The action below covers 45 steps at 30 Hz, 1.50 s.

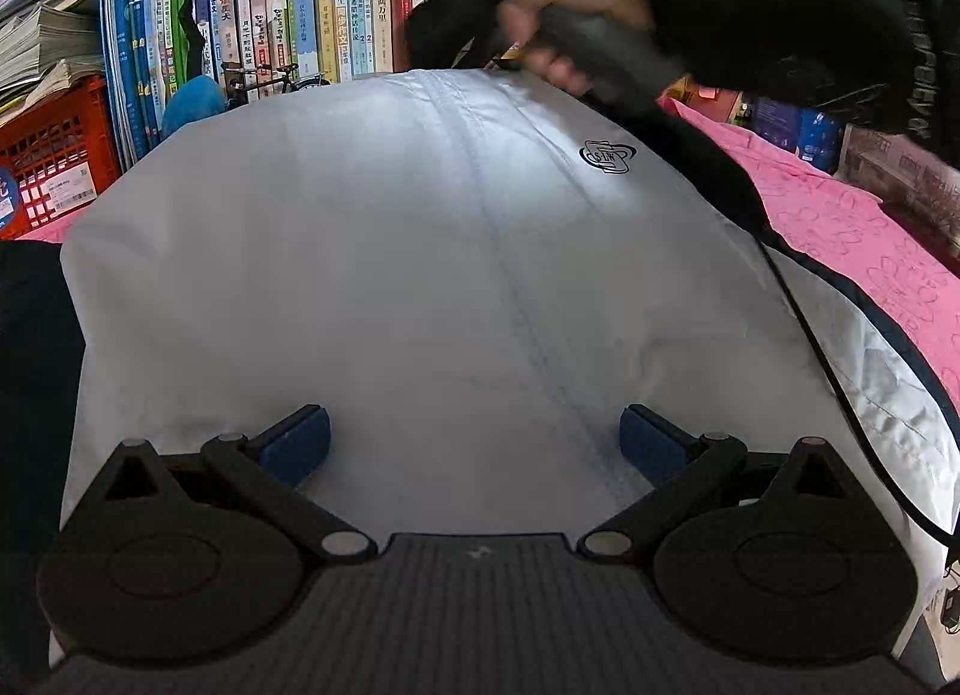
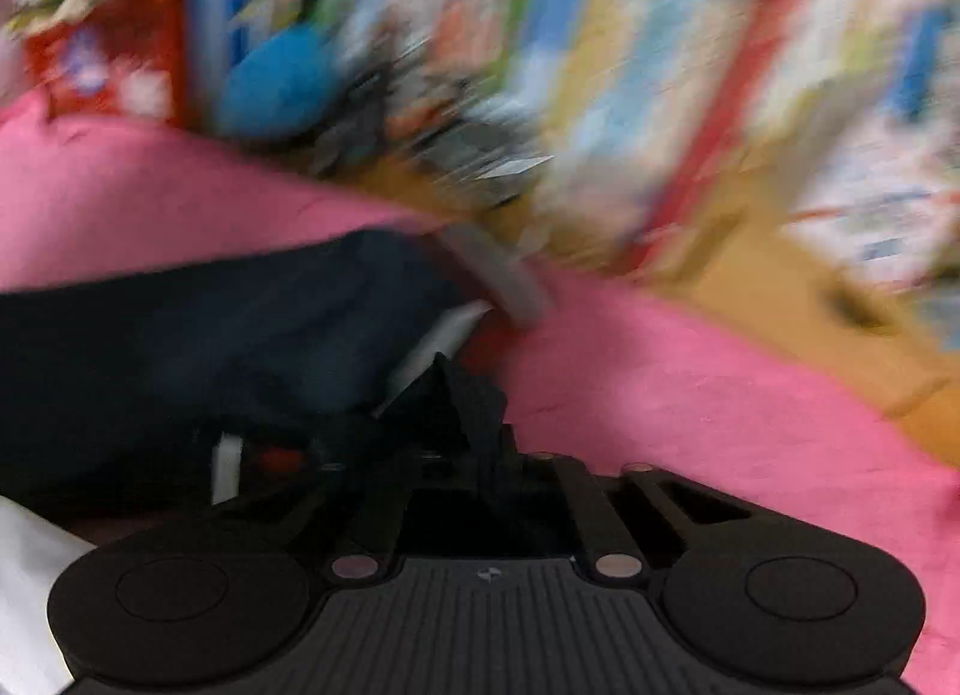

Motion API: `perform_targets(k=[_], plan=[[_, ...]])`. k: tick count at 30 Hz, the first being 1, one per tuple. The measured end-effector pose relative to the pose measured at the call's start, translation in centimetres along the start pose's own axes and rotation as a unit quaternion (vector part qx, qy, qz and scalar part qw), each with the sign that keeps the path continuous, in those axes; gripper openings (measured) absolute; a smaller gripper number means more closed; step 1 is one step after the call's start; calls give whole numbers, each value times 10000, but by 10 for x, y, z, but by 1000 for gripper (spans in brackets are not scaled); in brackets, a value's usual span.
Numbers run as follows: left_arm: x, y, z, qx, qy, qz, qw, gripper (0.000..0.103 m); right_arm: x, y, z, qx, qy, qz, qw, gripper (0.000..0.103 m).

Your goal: Fold clothes

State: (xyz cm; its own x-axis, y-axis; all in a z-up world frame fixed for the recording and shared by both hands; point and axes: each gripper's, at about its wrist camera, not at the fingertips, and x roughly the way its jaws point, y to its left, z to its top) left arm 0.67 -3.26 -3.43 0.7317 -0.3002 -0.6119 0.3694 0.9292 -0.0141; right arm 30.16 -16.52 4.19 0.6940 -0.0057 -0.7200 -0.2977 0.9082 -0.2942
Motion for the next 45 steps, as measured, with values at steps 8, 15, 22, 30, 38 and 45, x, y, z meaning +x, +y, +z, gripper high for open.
perform_targets(k=[8, 15, 22, 30, 38, 45], plan=[[2, 1, 4, 3, 9, 9, 10000, 103, -154, -179, -87, 1464, -1318, -2591, 9456, 6], [2, 2, 2, 20, 19, 43, 10000, 103, -145, -251, -235, 2224, -257, -2218, 9490, 48], [1, 2, 3, 13, 9, 60, 10000, 103, -154, -227, -255, 2866, -584, -1634, 9422, 98], [0, 5, 1, -44, -36, -23, 10000, 103, -154, -85, -119, 1296, -1713, 461, 9756, 103], [-2, 7, 2, -142, -103, -120, 9998, 103, 7, 30, 17, 1386, 508, 1142, 9824, 102], [-4, 17, 1, -437, -241, -486, 9976, 103, 31, 60, 37, 1681, 816, 961, 9777, 7]])
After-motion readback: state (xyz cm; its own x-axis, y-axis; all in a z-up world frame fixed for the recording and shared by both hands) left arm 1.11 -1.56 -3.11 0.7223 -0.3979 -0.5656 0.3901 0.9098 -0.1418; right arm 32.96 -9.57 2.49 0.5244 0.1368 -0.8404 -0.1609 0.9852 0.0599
